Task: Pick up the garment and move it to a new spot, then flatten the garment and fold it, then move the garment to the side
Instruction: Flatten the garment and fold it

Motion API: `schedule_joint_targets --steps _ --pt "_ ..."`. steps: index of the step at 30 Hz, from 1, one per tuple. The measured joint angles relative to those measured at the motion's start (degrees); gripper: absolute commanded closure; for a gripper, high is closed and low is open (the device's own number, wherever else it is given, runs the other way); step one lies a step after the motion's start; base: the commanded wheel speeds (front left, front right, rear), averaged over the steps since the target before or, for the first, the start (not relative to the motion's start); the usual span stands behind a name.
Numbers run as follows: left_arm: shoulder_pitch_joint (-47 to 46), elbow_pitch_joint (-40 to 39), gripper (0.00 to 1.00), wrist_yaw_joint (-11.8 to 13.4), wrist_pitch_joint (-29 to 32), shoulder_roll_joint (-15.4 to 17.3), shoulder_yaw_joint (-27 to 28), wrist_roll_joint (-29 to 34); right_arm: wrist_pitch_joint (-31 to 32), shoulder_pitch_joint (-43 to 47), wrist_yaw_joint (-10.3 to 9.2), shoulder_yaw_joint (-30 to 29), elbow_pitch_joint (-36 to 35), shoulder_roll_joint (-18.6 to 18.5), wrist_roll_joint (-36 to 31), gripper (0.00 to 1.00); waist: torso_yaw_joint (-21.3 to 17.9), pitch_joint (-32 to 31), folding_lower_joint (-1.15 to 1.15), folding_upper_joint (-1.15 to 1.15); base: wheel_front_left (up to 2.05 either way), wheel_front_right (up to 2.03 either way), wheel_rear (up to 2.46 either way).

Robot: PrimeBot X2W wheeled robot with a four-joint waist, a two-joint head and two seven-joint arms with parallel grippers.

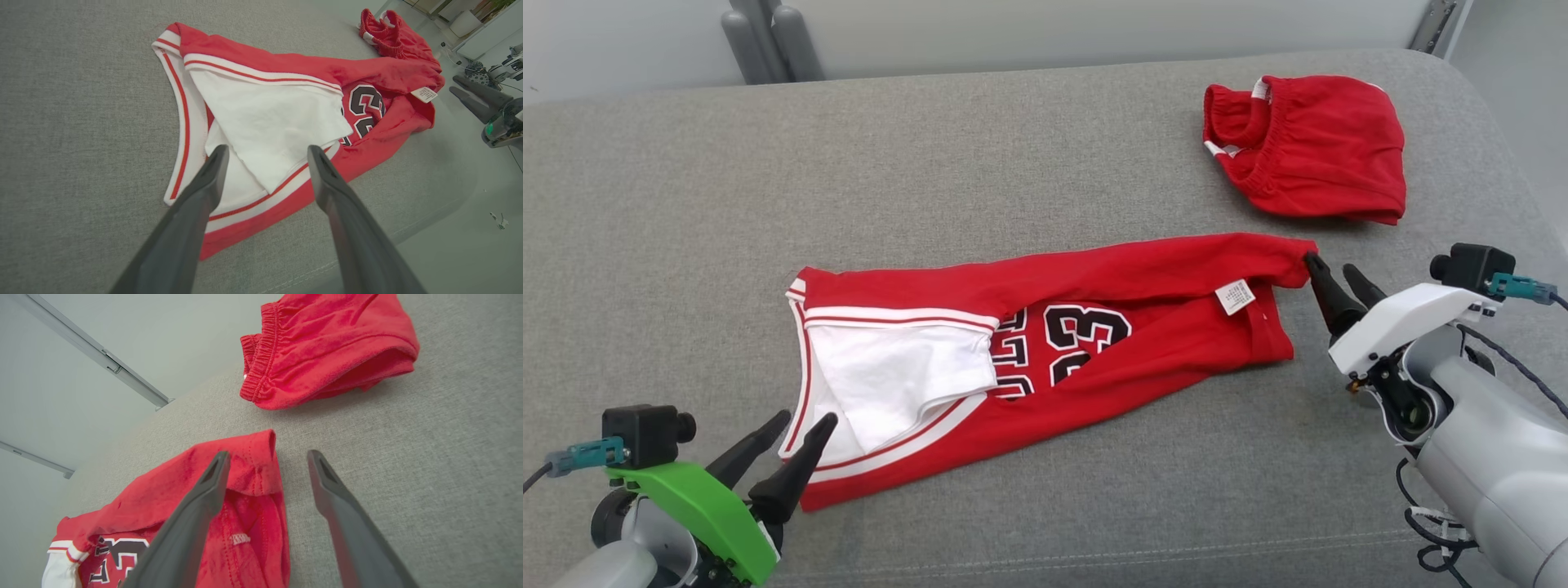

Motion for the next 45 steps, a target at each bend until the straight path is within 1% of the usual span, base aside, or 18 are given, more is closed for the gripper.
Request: schedule_joint_targets --steps 4,7,10,12,16,18,20,22,25,30,35,37,42,45 --pt "0.0 0.5 0.0 0.0 -2.9 0.0 0.6 1.7 -0.5 -0.1 0.0 -1.5 -1.5 -0.5 0.4 0.0 -0.1 0.1 0.0 0.0 0.0 0.0 0.0" --pt "0.0 1.3 0.0 0.0 -5.3 0.0 2.6 4.0 -0.5 -0.1 0.0 -2.6 -3.0 -0.7 1.3 0.0 -0.2 0.2 0.0 0.0 0.0 0.0 0.0" --pt "-0.1 1.5 0.0 0.0 -6.2 -0.5 4.0 5.5 -0.5 0.3 0.0 -4.1 -4.6 -1.0 2.1 0.0 -0.3 0.2 0.0 0.0 0.0 0.0 0.0" --pt "-0.2 1.5 0.0 0.3 -6.2 -1.4 4.5 7.3 -0.5 0.9 0.0 -5.6 -5.5 -1.1 2.6 0.0 -0.4 0.2 0.0 0.0 0.0 0.0 0.0" --pt "-0.2 1.5 0.0 3.9 -6.4 -4.6 7.2 9.5 -0.5 1.7 0.0 -9.7 -8.1 -2.0 2.1 0.0 -0.5 0.3 0.0 0.0 0.0 0.0 0.0" --pt "-0.2 1.7 0.0 5.9 -6.6 -6.0 8.7 11.9 -0.5 2.0 0.0 -11.8 -9.2 -2.5 0.8 0.0 -0.6 0.2 0.0 0.0 0.0 0.0 0.0" --pt "-0.2 1.8 0.0 8.1 -6.6 -8.5 12.8 13.1 -0.6 2.5 0.0 -13.1 -10.4 -3.1 -1.9 0.0 -0.6 0.2 0.0 0.0 0.0 0.0 0.0" --pt "-0.2 1.5 0.0 10.1 -6.6 -11.1 17.5 15.7 -0.6 3.6 -0.01 -14.3 -11.3 -3.2 -3.7 0.0 -0.7 -0.1 0.0 0.0 0.0 0.0 0.0" --pt "0.0 0.9 0.0 12.6 -6.6 -13.1 22.5 19.3 -0.6 6.4 0.0 -15.6 -12.6 -2.2 -4.9 0.0 -0.9 -0.5 0.0 0.0 0.0 0.0 0.0" --pt "2.4 -1.5 0.0 12.7 -6.6 -17.1 26.7 24.1 -0.6 11.1 0.0 -18.2 -13.3 -1.2 -6.1 0.0 -1.1 -0.5 0.0 0.0 0.0 0.0 0.0" --pt "5.4 -3.2 0.0 12.7 -6.6 -18.9 28.8 29.7 -0.6 12.5 0.0 -20.4 -14.9 -1.0 -9.8 0.0 -1.0 -0.2 0.0 0.0 0.0 0.0 0.0" --pt "6.0 -3.4 0.0 12.7 -6.6 -19.8 29.6 30.7 -0.6 12.6 0.0 -21.1 -15.6 -0.8 -11.1 0.0 -1.0 0.0 0.0 0.0 0.0 0.0 0.0" --pt "8.6 -3.8 0.0 12.7 -6.6 -22.5 30.9 33.2 -0.6 14.4 0.0 -19.6 -16.7 1.5 -12.7 0.0 -0.8 0.2 0.0 0.0 0.0 0.0 0.0" --pt "9.0 -4.3 0.0 12.6 -6.6 -23.9 30.9 34.0 -0.6 14.9 0.0 -18.0 -15.3 2.2 -13.2 0.0 -0.5 0.7 0.0 0.0 0.0 0.0 0.0"
